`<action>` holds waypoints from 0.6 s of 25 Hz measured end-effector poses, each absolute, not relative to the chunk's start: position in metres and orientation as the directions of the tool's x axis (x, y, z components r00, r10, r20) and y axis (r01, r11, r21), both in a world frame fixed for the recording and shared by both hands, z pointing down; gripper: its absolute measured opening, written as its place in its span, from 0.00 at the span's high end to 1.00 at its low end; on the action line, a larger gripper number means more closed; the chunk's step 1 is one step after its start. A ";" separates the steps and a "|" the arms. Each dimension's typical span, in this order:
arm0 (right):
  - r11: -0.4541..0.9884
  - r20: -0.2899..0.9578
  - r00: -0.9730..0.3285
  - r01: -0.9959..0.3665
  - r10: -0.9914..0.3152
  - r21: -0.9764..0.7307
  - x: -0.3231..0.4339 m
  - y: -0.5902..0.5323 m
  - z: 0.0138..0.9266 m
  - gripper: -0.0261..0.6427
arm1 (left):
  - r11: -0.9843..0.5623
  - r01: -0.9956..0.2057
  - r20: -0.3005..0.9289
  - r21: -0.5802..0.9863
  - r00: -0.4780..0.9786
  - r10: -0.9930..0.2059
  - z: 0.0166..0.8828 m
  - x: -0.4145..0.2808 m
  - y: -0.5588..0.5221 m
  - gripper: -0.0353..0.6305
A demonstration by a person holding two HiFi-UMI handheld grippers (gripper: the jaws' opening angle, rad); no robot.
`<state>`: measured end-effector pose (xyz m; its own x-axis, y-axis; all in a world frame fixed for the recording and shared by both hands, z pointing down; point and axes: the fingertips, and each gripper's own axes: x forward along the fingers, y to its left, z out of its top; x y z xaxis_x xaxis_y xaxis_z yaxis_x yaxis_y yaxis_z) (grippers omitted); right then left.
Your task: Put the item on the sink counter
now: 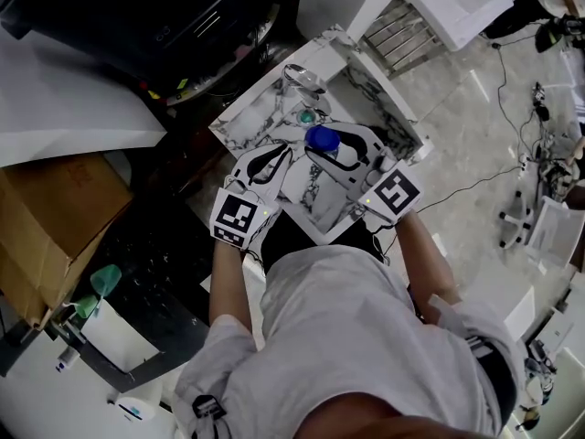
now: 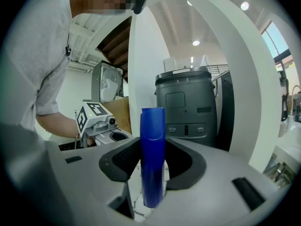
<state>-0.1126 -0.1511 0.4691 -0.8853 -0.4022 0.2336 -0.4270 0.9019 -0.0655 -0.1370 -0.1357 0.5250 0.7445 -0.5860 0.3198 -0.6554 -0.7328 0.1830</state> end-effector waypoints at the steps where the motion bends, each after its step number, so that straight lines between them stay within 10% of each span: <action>1: 0.906 0.228 -0.891 -0.417 -0.392 -0.069 -0.114 -0.152 0.468 0.73 | -0.752 -0.636 0.322 0.172 0.758 -0.567 0.525 -0.137 -0.136 0.93; 15: 0.969 0.180 -0.957 -0.240 -0.226 -0.063 -0.148 -0.137 0.450 0.73 | -0.892 -0.383 0.197 0.239 0.919 -0.342 0.505 -0.126 -0.130 0.68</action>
<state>-0.1479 -0.1373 0.4499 -0.9575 -0.2259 0.1796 -0.2403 0.9687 -0.0627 -0.1256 -0.1303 0.5048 0.9189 -0.3416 0.1974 -0.3831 -0.8922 0.2391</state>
